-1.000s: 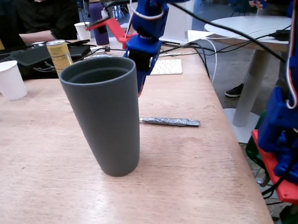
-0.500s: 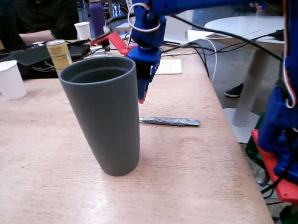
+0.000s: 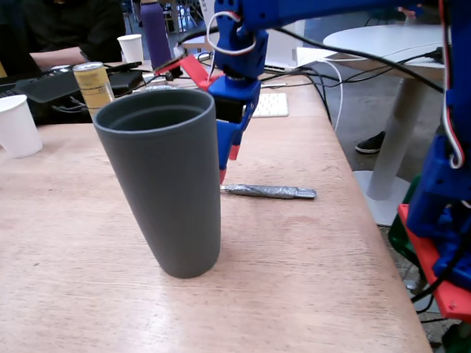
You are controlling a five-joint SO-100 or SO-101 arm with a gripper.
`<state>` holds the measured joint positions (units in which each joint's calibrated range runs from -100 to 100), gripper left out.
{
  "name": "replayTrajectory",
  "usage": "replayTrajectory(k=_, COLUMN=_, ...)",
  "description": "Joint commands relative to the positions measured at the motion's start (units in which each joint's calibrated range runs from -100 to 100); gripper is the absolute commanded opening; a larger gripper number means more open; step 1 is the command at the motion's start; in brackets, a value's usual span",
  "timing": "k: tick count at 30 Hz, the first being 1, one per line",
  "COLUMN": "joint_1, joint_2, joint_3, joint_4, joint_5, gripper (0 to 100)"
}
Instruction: Grab the fork and place it in gray glass
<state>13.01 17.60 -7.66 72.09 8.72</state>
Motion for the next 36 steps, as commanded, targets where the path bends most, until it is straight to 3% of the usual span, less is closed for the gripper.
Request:
replayTrajectory(k=1, joint_1=0.2, joint_2=0.5, joint_3=-1.8, joint_4=-0.4, joint_5=0.1, gripper=31)
replayTrajectory(k=16, joint_1=0.0, joint_2=10.3, joint_3=-1.7, joint_4=-0.5, joint_5=0.3, gripper=31)
replayTrajectory(k=23, joint_1=0.2, joint_2=9.8, joint_3=1.8, joint_4=-5.4, joint_5=2.1, gripper=31)
replayTrajectory(k=36, joint_1=0.4, joint_2=10.5, joint_3=2.8, joint_4=-4.6, joint_5=2.8, gripper=30)
